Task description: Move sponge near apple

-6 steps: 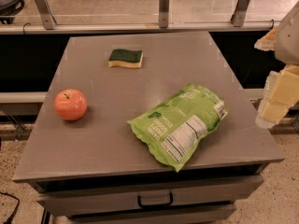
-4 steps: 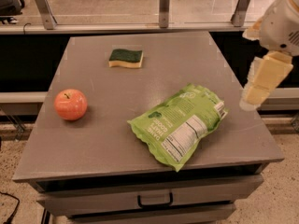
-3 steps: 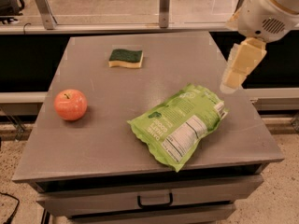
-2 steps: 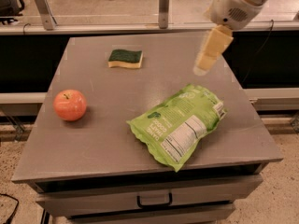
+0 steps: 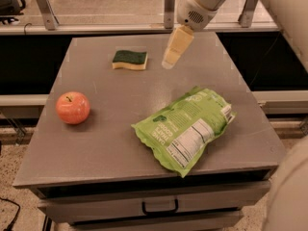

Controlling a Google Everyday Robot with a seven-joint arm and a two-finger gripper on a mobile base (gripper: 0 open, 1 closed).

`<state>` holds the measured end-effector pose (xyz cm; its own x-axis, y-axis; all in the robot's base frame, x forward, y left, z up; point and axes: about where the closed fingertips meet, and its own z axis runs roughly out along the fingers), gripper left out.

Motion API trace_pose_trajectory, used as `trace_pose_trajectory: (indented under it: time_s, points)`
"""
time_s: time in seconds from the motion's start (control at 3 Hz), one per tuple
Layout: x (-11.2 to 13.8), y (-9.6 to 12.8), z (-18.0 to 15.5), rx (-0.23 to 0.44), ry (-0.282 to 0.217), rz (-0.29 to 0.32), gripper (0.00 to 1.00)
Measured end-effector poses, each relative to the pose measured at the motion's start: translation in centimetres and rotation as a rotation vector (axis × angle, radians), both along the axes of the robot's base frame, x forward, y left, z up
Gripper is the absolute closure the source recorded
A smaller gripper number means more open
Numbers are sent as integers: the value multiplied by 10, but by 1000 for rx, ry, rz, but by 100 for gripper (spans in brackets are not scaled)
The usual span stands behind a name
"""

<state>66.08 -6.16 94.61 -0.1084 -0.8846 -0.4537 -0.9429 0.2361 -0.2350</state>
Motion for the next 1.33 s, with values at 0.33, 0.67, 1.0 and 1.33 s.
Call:
trace_pose_trajectory:
  time_s: [0.33, 0.67, 1.0, 1.33]
  points:
    - [43, 35, -31, 50, 30, -52, 0]
    - [74, 59, -56, 84, 65, -102, 0]
    - [88, 75, -71, 101, 84, -126, 0]
    - [95, 95, -91, 91, 112, -119, 0]
